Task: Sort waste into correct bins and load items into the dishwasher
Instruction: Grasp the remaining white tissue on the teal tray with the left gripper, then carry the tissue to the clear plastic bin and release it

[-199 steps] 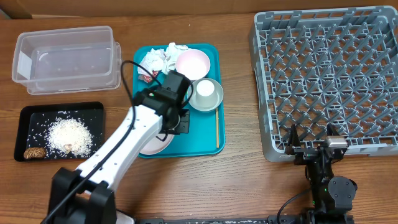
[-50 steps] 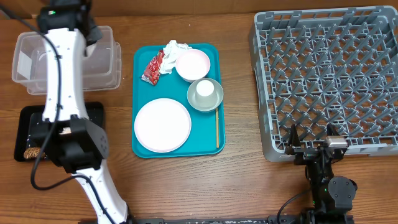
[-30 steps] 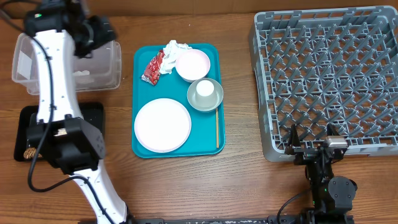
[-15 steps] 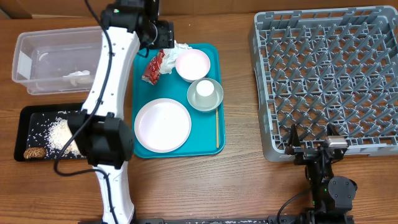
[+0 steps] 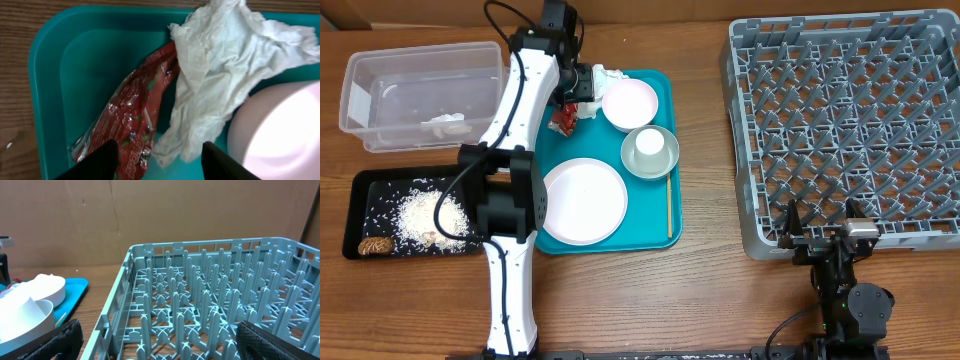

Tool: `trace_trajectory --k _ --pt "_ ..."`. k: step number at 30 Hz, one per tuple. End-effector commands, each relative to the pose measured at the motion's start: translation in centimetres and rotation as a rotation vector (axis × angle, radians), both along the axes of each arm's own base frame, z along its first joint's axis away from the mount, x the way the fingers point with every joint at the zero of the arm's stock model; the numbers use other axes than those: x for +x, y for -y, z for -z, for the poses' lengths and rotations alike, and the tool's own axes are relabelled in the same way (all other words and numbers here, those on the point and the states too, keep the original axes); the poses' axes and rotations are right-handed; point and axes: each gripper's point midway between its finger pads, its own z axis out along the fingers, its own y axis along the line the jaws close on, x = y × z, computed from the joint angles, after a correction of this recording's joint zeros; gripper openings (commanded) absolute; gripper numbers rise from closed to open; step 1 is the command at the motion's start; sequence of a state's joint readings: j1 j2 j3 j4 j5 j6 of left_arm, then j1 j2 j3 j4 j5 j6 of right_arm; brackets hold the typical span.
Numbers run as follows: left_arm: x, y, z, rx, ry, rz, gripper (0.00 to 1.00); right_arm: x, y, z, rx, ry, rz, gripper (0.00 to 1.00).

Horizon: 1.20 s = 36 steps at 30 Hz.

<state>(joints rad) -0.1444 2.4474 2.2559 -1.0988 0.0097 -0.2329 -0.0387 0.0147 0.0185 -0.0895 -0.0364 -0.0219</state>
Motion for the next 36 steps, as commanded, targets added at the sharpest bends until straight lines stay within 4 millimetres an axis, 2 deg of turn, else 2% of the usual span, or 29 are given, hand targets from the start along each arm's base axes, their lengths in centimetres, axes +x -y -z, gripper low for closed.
trace_trajectory --k 1,6,17,31,36 --pt "0.4 -0.3 0.8 0.021 0.003 0.001 0.49 0.0 0.2 0.1 -0.002 0.007 0.011 1.00" --pt "0.6 0.1 1.3 0.014 0.004 0.009 0.45 0.0 0.2 0.1 -0.002 0.007 0.011 1.00" --pt "0.4 1.5 1.5 0.013 0.003 0.053 0.47 0.0 0.2 0.1 -0.002 0.007 0.011 1.00" --pt "0.6 1.2 1.9 0.025 0.011 0.048 0.47 0.0 0.2 0.1 -0.002 0.007 0.011 1.00" --pt "0.5 2.0 2.0 0.003 0.012 0.060 0.47 0.0 0.2 0.1 -0.002 0.007 0.011 1.00"
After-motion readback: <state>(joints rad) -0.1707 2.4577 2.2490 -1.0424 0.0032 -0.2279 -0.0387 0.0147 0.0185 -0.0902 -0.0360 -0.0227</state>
